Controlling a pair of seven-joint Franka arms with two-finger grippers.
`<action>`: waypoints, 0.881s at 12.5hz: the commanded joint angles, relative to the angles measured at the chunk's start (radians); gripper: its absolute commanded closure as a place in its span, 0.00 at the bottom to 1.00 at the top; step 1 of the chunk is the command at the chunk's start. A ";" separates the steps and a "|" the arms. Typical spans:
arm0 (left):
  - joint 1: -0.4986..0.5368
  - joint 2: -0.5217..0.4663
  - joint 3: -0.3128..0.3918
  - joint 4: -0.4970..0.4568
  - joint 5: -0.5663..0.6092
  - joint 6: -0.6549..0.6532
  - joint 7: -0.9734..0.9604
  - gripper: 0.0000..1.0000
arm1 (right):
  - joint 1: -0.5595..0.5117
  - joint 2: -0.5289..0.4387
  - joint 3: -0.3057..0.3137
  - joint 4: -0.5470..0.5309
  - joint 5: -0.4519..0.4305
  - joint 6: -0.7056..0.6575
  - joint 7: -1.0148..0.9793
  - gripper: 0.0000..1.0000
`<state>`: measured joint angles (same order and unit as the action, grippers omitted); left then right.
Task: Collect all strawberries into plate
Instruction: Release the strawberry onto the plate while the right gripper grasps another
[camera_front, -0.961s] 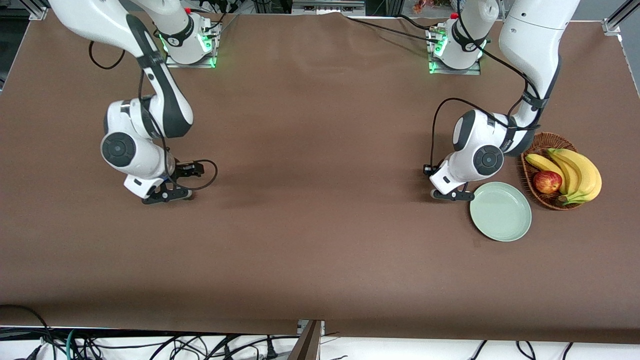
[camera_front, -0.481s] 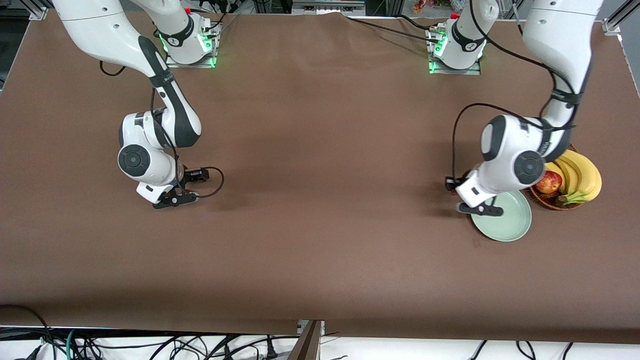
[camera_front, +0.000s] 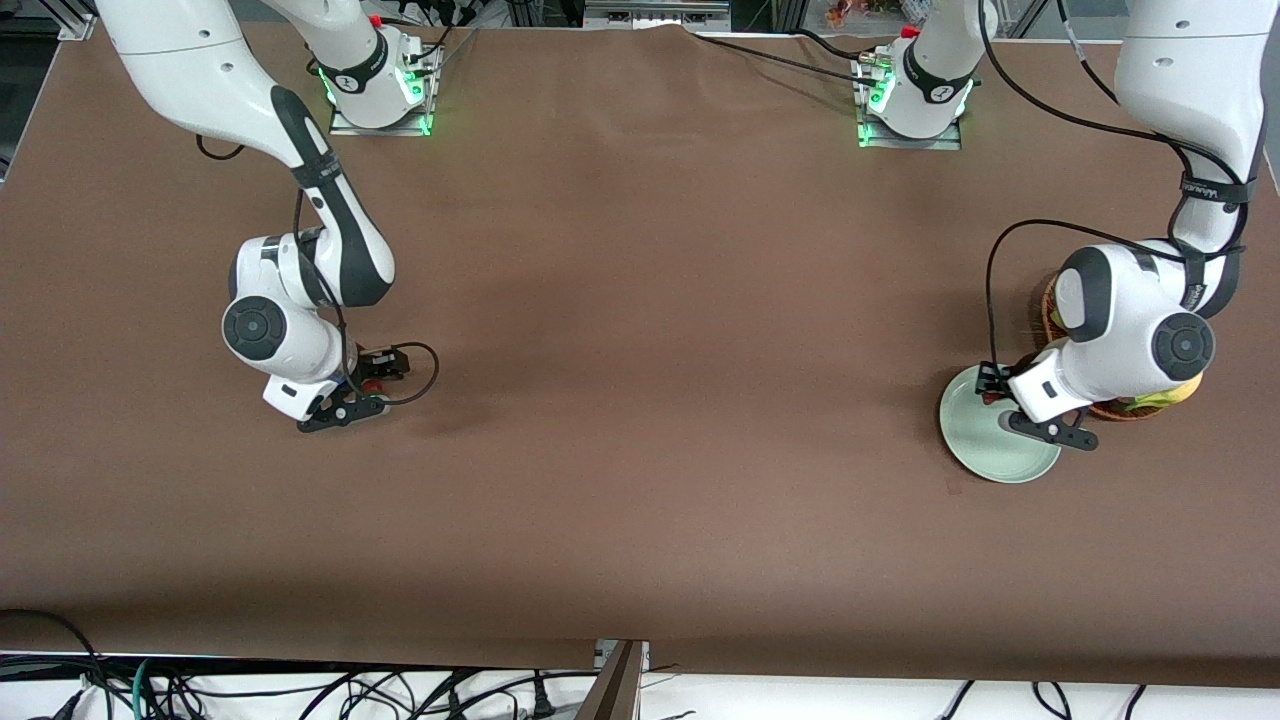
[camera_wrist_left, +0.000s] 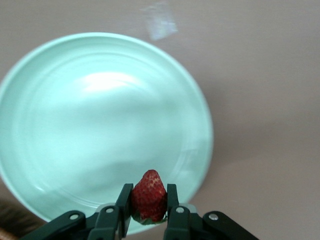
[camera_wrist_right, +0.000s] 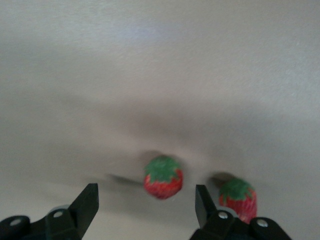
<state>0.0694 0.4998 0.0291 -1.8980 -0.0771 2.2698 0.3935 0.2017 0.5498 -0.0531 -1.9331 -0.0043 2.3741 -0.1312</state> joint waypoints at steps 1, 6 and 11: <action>0.015 0.020 -0.003 0.011 0.011 0.069 0.033 0.62 | -0.021 0.025 0.010 0.033 -0.003 0.004 -0.027 0.20; 0.004 0.005 -0.005 0.062 -0.003 0.062 0.010 0.00 | -0.021 0.036 0.010 0.051 0.003 0.004 -0.027 0.46; -0.043 -0.018 -0.015 0.060 -0.003 0.060 -0.108 0.00 | -0.019 0.048 0.012 0.075 0.003 -0.001 -0.021 0.62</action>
<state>0.0570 0.4989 0.0145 -1.8325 -0.0781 2.3448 0.3452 0.1919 0.5825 -0.0523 -1.8796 -0.0041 2.3781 -0.1394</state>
